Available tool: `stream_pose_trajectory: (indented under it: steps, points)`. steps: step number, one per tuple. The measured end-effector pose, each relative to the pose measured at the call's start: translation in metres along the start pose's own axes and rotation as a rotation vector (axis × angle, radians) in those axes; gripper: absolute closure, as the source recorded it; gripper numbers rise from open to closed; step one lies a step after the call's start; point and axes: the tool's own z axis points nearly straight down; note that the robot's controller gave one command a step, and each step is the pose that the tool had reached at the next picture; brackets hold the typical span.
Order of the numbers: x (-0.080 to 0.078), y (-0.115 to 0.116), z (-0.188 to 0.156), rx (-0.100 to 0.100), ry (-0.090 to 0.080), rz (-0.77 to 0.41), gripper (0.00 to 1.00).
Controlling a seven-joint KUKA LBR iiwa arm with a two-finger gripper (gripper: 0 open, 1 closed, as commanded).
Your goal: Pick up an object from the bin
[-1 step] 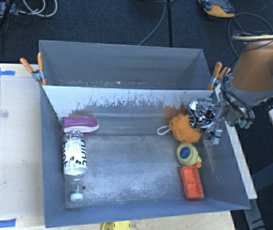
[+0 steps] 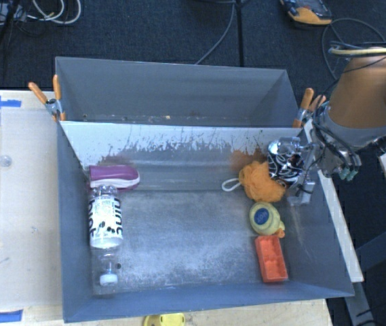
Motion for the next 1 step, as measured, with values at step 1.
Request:
stream_pose_trajectory:
  steps: [1]
  points:
    - [-0.0065, 0.0025, 0.0663, -0.006, -0.014, 0.012, 0.00]
